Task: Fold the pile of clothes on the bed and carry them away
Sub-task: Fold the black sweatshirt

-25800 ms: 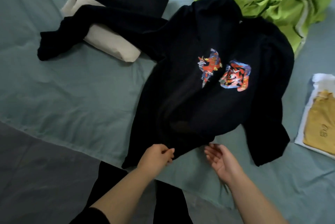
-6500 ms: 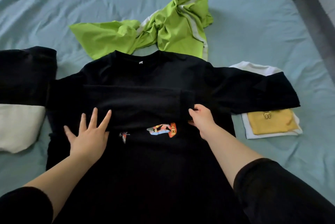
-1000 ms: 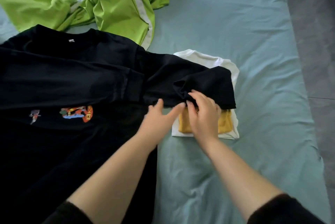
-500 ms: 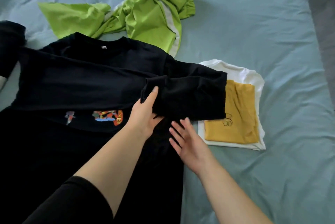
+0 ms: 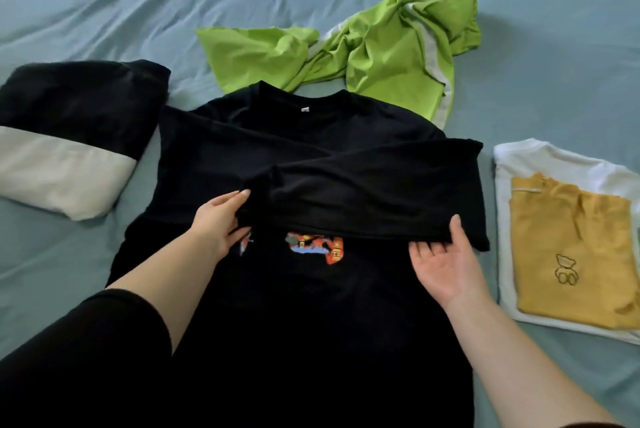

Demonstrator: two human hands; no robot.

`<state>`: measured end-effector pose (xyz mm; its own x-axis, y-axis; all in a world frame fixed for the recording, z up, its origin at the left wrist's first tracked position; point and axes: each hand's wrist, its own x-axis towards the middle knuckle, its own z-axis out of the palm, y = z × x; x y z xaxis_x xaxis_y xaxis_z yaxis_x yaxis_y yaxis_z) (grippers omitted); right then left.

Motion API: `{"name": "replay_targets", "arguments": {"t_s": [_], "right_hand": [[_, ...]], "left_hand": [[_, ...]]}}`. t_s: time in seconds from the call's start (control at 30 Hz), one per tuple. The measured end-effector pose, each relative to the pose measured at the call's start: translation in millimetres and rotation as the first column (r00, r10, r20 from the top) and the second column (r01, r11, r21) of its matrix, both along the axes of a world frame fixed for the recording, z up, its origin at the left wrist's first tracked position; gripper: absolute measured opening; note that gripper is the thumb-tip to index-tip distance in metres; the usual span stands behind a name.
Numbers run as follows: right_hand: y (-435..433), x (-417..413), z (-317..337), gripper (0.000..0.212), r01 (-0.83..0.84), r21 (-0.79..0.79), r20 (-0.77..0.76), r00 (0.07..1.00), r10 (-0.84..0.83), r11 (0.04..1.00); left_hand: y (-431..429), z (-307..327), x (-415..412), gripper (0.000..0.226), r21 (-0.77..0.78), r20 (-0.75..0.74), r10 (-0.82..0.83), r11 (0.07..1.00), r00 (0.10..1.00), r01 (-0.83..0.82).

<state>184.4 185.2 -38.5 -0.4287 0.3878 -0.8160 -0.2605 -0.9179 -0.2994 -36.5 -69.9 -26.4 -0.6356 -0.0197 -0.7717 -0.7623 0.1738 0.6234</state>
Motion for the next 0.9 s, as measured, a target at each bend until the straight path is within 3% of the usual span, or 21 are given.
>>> {"name": "replay_targets", "arguments": {"t_s": [0.1, 0.23, 0.43, 0.57, 0.67, 0.77, 0.83, 0.9], "right_hand": [[5.1, -9.6, -1.2, 0.042, 0.034, 0.005, 0.047, 0.998, -0.034, 0.999], [-1.4, -17.7, 3.4, 0.037, 0.000, 0.005, 0.058, 0.998, 0.000, 1.000], [-45.3, -26.8, 3.7, 0.040, -0.172, 0.000, 0.034, 0.985, 0.172, 0.985], [-54.1, -36.2, -4.3, 0.033, -0.011, 0.001, 0.118, 0.993, 0.011, 1.000], [-54.1, -30.2, -14.1, 0.029, -0.007, 0.020, 0.189, 0.982, 0.003, 1.000], [-51.7, -29.7, -20.7, 0.022, -0.056, 0.035, 0.252, 0.967, 0.045, 0.998], [-49.7, -33.8, -22.6, 0.021, -0.077, 0.029, 0.273, 0.960, 0.066, 0.997], [-49.2, -35.1, -26.2, 0.021, -0.074, 0.019, 0.276, 0.959, 0.066, 0.997]], "left_hand": [[3.1, -3.1, -12.2, 0.022, 0.004, -0.007, -0.082, 0.997, 0.997, 0.082], [2.8, 4.0, -32.9, 0.005, 0.009, -0.143, -0.158, 0.987, 0.977, 0.161], [-33.3, 18.0, -97.5, 0.003, -0.130, -0.284, -0.017, 0.991, 0.959, -0.021], [-55.0, 7.4, -122.1, 0.033, -0.251, -0.159, -0.075, 0.967, 0.984, 0.034], [-61.1, 1.0, -125.2, 0.034, -0.277, -0.109, -0.133, 0.956, 0.985, 0.099], [-58.9, -2.0, -123.4, 0.034, -0.342, -0.167, -0.159, 0.935, 0.973, 0.094], [-51.3, -2.9, -121.0, 0.044, -0.533, -0.216, -0.307, 0.832, 0.927, 0.151], [-35.1, 0.7, -107.0, 0.066, -0.777, -0.164, -0.551, 0.584, 0.818, 0.237]]}}
